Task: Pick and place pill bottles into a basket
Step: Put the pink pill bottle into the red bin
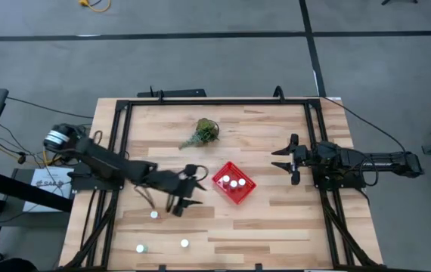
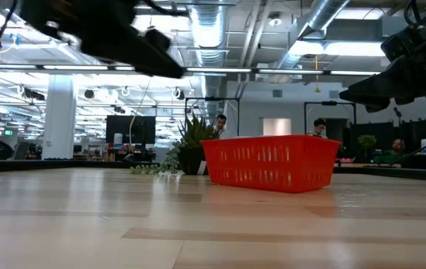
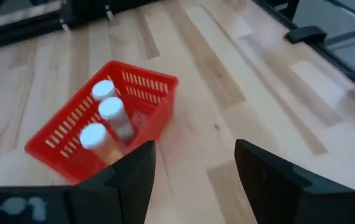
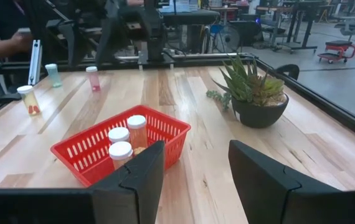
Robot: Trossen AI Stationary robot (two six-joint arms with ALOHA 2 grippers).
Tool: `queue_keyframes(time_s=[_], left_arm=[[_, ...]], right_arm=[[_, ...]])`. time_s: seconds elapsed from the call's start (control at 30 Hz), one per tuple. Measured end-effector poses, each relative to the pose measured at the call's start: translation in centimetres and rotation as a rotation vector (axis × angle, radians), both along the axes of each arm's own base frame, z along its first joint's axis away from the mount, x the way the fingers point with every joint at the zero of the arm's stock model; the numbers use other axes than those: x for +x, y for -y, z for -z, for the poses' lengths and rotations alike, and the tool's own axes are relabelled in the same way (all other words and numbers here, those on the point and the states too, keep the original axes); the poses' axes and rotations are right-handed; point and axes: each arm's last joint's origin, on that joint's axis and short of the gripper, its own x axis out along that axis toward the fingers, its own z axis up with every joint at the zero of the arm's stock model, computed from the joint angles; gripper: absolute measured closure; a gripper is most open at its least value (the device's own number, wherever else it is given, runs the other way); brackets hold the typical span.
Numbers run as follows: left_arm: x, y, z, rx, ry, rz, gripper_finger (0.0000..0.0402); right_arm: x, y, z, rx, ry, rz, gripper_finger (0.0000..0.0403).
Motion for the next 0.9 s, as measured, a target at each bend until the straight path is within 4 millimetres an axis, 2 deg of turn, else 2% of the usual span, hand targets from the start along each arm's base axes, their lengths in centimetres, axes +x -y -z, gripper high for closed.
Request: queue_keyframes(time_s=[0.17, 0.37, 0.53, 0.9], left_arm=[[-3.8, 1.5, 1.0, -0.02, -0.027, -0.037, 0.0191], [-6.9, 2.7, 2.0, -0.032, -0.108, -0.164, 0.0191], [-8.7, 3.7, 2.1, -0.077, -0.216, -0.221, 0.0191], [-10.7, 6.2, -0.2, -0.155, -0.383, -0.267, 0.0191]], right_arm=[[0.0, 0.0, 0.0, 0.0, 0.001, 0.0, 0.023], [0.0, 0.0, 0.0, 0.0, 0.0, 0.0, 0.023], [0.0, 0.0, 0.0, 0.0, 0.0, 0.0, 0.023], [0.0, 0.0, 0.0, 0.0, 0.0, 0.0, 0.023]])
